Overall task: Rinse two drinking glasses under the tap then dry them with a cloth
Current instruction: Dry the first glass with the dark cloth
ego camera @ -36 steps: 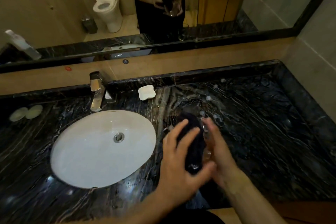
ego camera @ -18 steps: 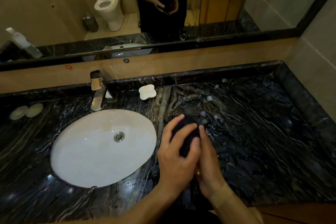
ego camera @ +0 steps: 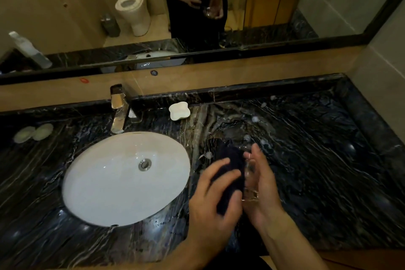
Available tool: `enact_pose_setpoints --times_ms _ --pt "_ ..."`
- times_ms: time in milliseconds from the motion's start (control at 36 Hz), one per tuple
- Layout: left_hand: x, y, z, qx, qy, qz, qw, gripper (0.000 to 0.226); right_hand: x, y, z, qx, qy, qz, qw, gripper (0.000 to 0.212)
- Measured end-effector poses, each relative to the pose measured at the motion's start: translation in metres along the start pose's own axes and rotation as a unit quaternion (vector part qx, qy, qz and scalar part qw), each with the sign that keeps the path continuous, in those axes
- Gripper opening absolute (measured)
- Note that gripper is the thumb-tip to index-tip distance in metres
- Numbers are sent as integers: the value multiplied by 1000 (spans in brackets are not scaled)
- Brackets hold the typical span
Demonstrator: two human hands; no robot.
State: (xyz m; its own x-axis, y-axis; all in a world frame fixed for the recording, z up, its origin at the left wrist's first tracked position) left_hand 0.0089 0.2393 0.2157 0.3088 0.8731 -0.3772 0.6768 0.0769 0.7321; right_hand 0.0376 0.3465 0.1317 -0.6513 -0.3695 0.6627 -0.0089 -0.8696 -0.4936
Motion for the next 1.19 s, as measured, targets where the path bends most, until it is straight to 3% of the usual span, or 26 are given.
enact_pose_setpoints --times_ms 56,111,167,306,417,556,722,833,1056,1111,1194 --pt "4 16 4 100 -23 -17 995 26 7 6 2 39 -25 -16 999 66" --pt "7 20 2 136 -30 -28 990 25 14 15 3 87 -61 -36 994 63" --pt "6 15 -7 106 -14 -28 994 29 16 19 2 92 -77 -25 992 65" --pt "-11 -10 -36 -61 53 12 997 27 16 20 1 73 -69 26 995 56" --pt "-12 -33 -47 -150 55 45 986 23 17 16 0 94 -96 11 991 53" --pt "-2 -40 -51 -171 28 14 985 22 20 17 -6 36 -71 90 993 59" --pt "-4 -48 -47 -193 21 41 980 23 16 15 -13 36 -41 34 998 78" --pt "-9 -37 -37 -141 0 11 990 26 13 11 -19 63 -24 -17 998 57" --pt "-3 -5 -2 73 -33 -24 997 24 7 17 -26 100 -17 -60 993 83" --pt "-4 -3 -3 88 -31 -26 995 24 5 14 -28 78 -12 -44 996 65" --pt "-5 -11 -13 57 -28 -13 998 26 5 12 -27 67 -25 -17 997 53"
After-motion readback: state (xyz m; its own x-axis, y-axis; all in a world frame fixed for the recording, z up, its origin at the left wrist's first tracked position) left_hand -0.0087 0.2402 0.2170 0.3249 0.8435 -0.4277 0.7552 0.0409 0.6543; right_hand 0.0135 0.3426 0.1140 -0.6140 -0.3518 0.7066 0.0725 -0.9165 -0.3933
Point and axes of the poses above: each hand's wrist, its own z-axis away from the middle knuckle, its own x-axis out of the palm, y = z × x, the point moved 9 cm from there along -z, towards the middle knuckle, and after that the axes turned 4 degrees about x, right-handed, at the moved point
